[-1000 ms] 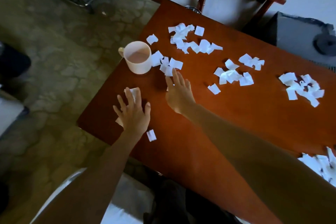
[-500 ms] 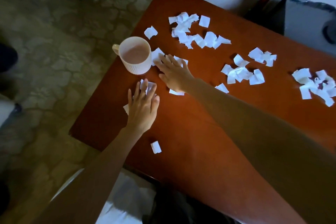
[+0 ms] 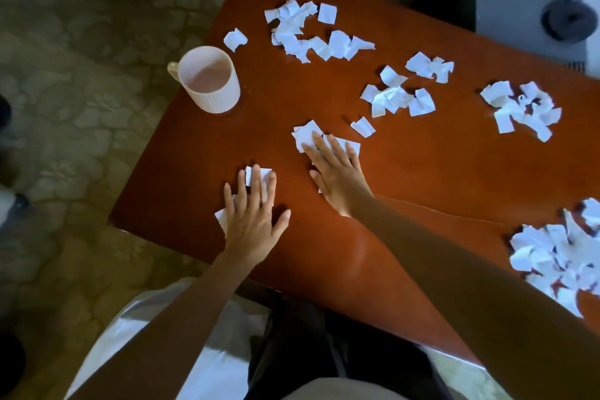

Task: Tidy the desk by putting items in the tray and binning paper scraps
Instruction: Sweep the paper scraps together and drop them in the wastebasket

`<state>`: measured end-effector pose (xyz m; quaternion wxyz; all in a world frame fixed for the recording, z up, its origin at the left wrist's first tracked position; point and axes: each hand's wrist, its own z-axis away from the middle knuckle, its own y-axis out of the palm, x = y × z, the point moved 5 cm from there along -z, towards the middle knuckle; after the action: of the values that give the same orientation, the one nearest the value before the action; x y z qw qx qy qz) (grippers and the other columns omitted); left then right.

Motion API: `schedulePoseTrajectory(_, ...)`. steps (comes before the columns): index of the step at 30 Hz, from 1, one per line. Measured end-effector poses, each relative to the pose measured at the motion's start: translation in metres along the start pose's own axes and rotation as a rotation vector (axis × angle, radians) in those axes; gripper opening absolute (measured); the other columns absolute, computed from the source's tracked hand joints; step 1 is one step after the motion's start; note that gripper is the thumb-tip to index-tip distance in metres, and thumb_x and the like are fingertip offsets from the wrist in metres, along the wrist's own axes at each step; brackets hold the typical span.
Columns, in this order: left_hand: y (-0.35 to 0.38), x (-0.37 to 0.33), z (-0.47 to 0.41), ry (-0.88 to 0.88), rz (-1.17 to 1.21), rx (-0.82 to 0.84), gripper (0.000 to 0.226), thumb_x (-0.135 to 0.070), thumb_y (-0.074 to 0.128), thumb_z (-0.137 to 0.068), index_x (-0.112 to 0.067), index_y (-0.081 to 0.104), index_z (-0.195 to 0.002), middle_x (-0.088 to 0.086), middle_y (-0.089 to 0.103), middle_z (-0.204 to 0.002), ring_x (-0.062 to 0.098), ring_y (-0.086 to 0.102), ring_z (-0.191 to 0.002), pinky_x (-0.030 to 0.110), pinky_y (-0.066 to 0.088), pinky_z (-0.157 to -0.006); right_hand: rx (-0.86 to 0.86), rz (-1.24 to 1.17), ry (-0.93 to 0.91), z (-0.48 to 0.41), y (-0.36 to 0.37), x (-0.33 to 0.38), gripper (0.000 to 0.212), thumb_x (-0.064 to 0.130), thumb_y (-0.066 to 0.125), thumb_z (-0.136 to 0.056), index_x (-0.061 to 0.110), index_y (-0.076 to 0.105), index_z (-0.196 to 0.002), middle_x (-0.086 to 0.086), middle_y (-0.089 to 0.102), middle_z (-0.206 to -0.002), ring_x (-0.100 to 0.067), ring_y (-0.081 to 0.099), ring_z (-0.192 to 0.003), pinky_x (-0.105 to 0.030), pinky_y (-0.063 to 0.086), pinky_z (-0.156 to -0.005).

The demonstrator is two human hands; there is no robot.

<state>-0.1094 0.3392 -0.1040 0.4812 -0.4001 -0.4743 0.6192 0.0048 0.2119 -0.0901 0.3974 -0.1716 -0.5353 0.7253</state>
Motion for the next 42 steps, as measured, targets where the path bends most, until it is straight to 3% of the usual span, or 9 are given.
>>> schedulePoseTrajectory(9, -0.005, -0.071, -0.041, 0.054, 0.035, -0.07, 0.063, -0.048, 0.027, -0.092, -0.008, 0.039, -0.14, 0.022, 0.042, -0.143, 0.039, 0.042, -0.132, 0.058, 0.034, -0.103, 0.01, 0.026, 0.097, 0.054, 0.011, -0.057, 0.053, 0.038, 0.015, -0.102, 0.028, -0.006, -0.149, -0.001, -0.014, -0.159, -0.024, -0.014, -0.147, -0.043, -0.005, -0.119)
schedulePoseTrajectory(20, -0.004, -0.264, -0.05, 0.184, 0.016, -0.052, 0.059, -0.04, 0.027, -0.093, -0.01, 0.04, -0.141, 0.021, 0.042, -0.144, 0.039, 0.04, -0.134, 0.058, 0.032, -0.105, 0.005, -0.032, 0.344, 0.168, 0.025, -0.207, 0.055, 0.039, 0.009, -0.099, 0.025, -0.005, -0.15, -0.004, -0.011, -0.159, -0.027, -0.009, -0.147, -0.047, -0.005, -0.118)
schedulePoseTrajectory(25, 0.001, -0.349, -0.036, 0.23, 0.011, 0.001, 0.059, -0.041, 0.026, -0.093, -0.011, 0.041, -0.14, 0.019, 0.043, -0.144, 0.035, 0.041, -0.134, 0.056, 0.034, -0.105, -0.014, -0.067, 0.398, 0.218, 0.033, -0.264, 0.054, 0.04, 0.014, -0.101, 0.026, -0.004, -0.15, -0.005, -0.012, -0.159, -0.027, -0.012, -0.147, -0.041, -0.019, -0.111)
schedulePoseTrajectory(30, 0.004, -0.408, -0.031, 0.253, 0.11, 0.046, 0.059, -0.042, 0.025, -0.091, -0.014, 0.036, -0.142, 0.018, 0.044, -0.143, 0.039, 0.043, -0.132, 0.056, 0.038, -0.102, -0.074, -0.142, 0.445, 0.251, 0.03, -0.312, 0.051, 0.036, 0.021, -0.102, 0.024, 0.01, -0.15, -0.007, 0.001, -0.16, -0.028, -0.002, -0.148, -0.046, -0.005, -0.118)
schedulePoseTrajectory(32, -0.004, -0.422, -0.029, 0.276, 0.19, 0.053, 0.064, -0.045, 0.017, -0.09, -0.017, 0.03, -0.146, 0.016, 0.037, -0.148, 0.039, 0.034, -0.137, 0.056, 0.028, -0.109, -0.174, -0.15, 0.433, 0.254, 0.018, -0.323, 0.046, 0.033, 0.029, -0.1, 0.019, 0.035, -0.143, -0.013, 0.026, -0.154, -0.033, 0.022, -0.144, -0.051, 0.005, -0.118)
schedulePoseTrajectory(35, -0.021, -0.423, -0.03, 0.204, 0.344, -0.006, 0.064, -0.044, 0.016, -0.092, -0.018, 0.012, -0.15, 0.011, 0.035, -0.151, 0.033, 0.027, -0.142, 0.051, 0.007, -0.116, -0.334, -0.216, 0.421, 0.251, -0.006, -0.329, 0.04, 0.028, 0.037, -0.091, 0.011, 0.065, -0.115, -0.017, 0.058, -0.128, -0.036, 0.056, -0.116, -0.051, 0.026, -0.111)
schedulePoseTrajectory(38, -0.042, -0.412, -0.036, 0.147, 0.436, -0.07, 0.069, -0.043, 0.018, -0.091, -0.009, 0.008, -0.15, 0.011, 0.049, -0.141, 0.026, 0.04, -0.136, 0.044, -0.001, -0.117, -0.406, -0.241, 0.385, 0.237, -0.03, -0.322, 0.044, 0.027, 0.033, -0.091, 0.004, 0.069, -0.1, -0.02, 0.068, -0.107, -0.037, 0.065, -0.092, -0.04, 0.045, -0.092)
schedulePoseTrajectory(40, -0.057, -0.4, -0.043, 0.118, 0.446, -0.13, 0.064, -0.037, 0.022, -0.092, -0.006, 0.017, -0.149, 0.012, 0.059, -0.13, 0.025, 0.051, -0.127, 0.044, 0.004, -0.118, -0.42, -0.26, 0.356, 0.222, -0.045, -0.313, 0.039, 0.024, 0.035, -0.091, 0.002, 0.068, -0.096, -0.018, 0.07, -0.095, -0.036, 0.065, -0.083, -0.034, 0.047, -0.082)
schedulePoseTrajectory(42, -0.072, -0.381, -0.054, 0.069, 0.448, -0.186, 0.057, -0.029, 0.029, -0.094, -0.005, 0.026, -0.146, 0.013, 0.061, -0.126, 0.026, 0.055, -0.122, 0.046, 0.009, -0.118, -0.416, -0.256, 0.306, 0.201, -0.06, -0.3, 0.034, 0.02, 0.038, -0.093, 0.001, 0.065, -0.101, -0.018, 0.068, -0.097, -0.036, 0.064, -0.084, -0.032, 0.045, -0.079)
